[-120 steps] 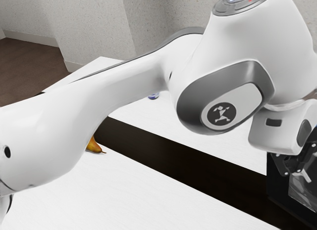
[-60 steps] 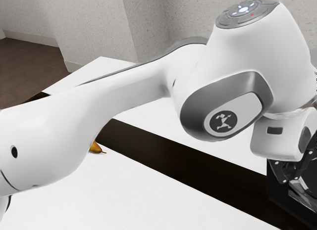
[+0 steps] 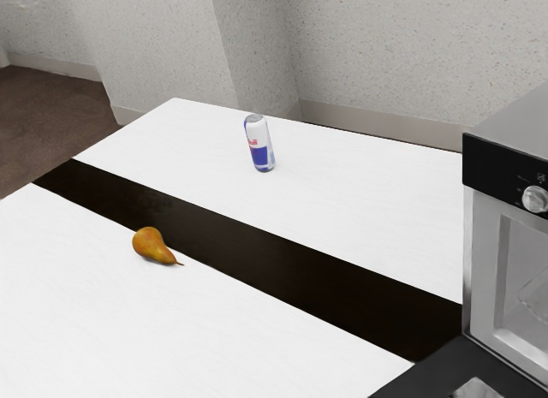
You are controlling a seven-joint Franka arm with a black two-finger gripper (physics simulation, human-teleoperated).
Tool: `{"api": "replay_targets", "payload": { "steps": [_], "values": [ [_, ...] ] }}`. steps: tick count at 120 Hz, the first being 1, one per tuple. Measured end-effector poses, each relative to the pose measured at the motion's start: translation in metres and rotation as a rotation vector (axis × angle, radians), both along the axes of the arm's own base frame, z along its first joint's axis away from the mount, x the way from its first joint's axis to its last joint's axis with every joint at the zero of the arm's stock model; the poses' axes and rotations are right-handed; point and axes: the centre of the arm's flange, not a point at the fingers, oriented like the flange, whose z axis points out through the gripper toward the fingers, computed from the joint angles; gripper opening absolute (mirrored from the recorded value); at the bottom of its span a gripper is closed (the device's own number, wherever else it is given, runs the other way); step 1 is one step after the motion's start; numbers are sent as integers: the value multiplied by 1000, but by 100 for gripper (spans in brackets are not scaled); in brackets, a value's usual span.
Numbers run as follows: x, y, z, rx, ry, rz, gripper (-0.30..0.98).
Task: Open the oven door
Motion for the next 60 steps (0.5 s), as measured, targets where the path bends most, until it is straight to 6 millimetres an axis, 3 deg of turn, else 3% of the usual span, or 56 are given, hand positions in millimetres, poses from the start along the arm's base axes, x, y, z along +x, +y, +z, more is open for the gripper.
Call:
{"api": "replay_targets", "payload": {
  "steps": [4, 8, 13, 18, 26, 32, 37, 45, 60],
  "values": [
    [73, 35, -22, -49, 118, 89, 66],
    [128, 63, -57, -94, 239, 169, 67],
    [175, 92, -107, -144, 388, 268, 67],
    [205, 107, -151, -186, 516, 345, 68],
    [235, 110, -204, -228, 660, 433, 68],
    [258, 114, -263, -254, 798, 500, 68],
    [264, 120, -289, -280, 857, 556, 68],
    [266, 123, -304, -317, 892, 629, 68],
    [263, 122, -308, -377, 899, 749, 68]
  ]
}}
